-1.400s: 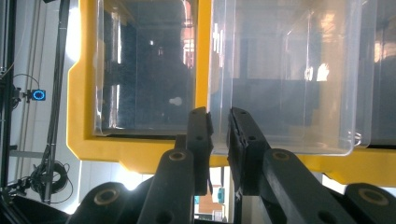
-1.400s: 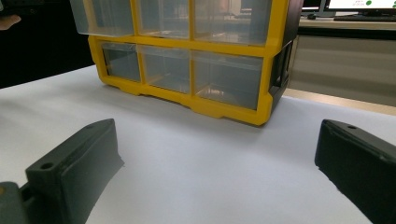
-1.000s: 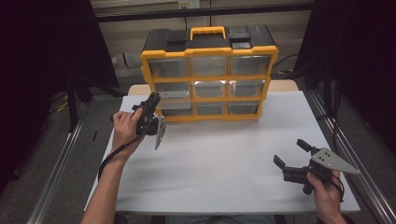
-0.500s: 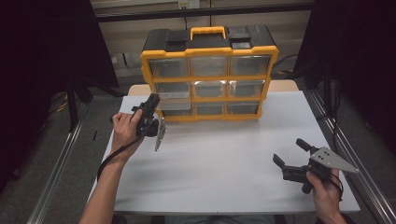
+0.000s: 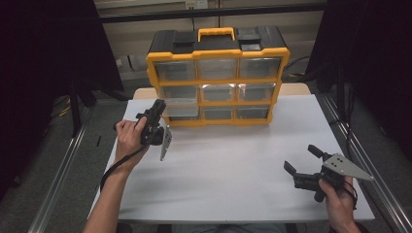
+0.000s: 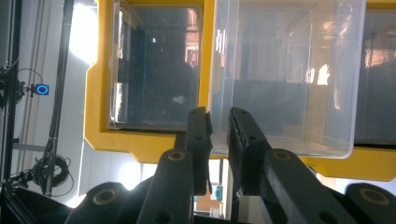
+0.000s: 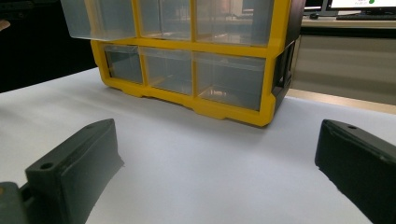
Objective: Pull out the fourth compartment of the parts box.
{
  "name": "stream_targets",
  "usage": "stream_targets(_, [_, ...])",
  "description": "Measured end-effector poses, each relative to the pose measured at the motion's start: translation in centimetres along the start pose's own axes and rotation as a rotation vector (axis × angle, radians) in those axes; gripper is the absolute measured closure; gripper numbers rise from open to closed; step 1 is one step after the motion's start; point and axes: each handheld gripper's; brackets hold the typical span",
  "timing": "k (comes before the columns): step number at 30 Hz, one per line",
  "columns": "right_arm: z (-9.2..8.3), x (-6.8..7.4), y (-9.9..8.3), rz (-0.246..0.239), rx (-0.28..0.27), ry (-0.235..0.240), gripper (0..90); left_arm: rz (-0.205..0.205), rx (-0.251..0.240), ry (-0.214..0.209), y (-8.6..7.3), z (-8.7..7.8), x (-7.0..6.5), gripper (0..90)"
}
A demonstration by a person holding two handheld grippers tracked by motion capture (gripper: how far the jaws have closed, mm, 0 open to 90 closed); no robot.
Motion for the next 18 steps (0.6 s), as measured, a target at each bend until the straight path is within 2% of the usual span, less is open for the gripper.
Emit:
stream_targets(2, [-0.01, 0.01, 0.01, 0.001, 0.001, 0.0, 0.0, 0.008, 0.014, 0.005, 0.08, -0.22, 0.01, 79.2])
stream_targets(5, [-0.01, 0.06, 0.02, 0.001, 0.001, 0.001, 0.0, 0.004, 0.002, 0.006, -0.04, -0.35, -0.03, 79.3])
stream_targets(6, [-0.02, 0.08, 0.03, 0.001, 0.001, 0.001, 0.0, 0.016, -0.005, 0.013, -0.03, -0.39, 0.01, 79.3])
stream_targets(8, [-0.02, 0.08, 0.03, 0.001, 0.001, 0.001, 0.0, 0.007, -0.006, 0.006, -0.04, -0.47, -0.16, 79.3])
stream_targets(9, [-0.02, 0.07, 0.02, 0.001, 0.001, 0.002, 0.0, 0.019, -0.003, 0.015, 0.04, -0.54, -0.16, 79.3])
stream_targets(11, [-0.02, 0.06, 0.02, 0.002, 0.003, 0.002, 0.0, 0.013, -0.016, 0.012, 0.01, -0.53, -0.21, 79.3])
stream_targets(18, [-0.03, 0.07, 0.02, 0.001, 0.0, 0.002, 0.0, 0.016, -0.01, -0.003, 0.1, -0.68, -0.1, 79.2])
Point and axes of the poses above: each handheld gripper's, and its own axes: z roughly forward along the jaws, y roughly out of its top, x roughly to its left, and after that the axes turned 6 degrees about -z, right-handed
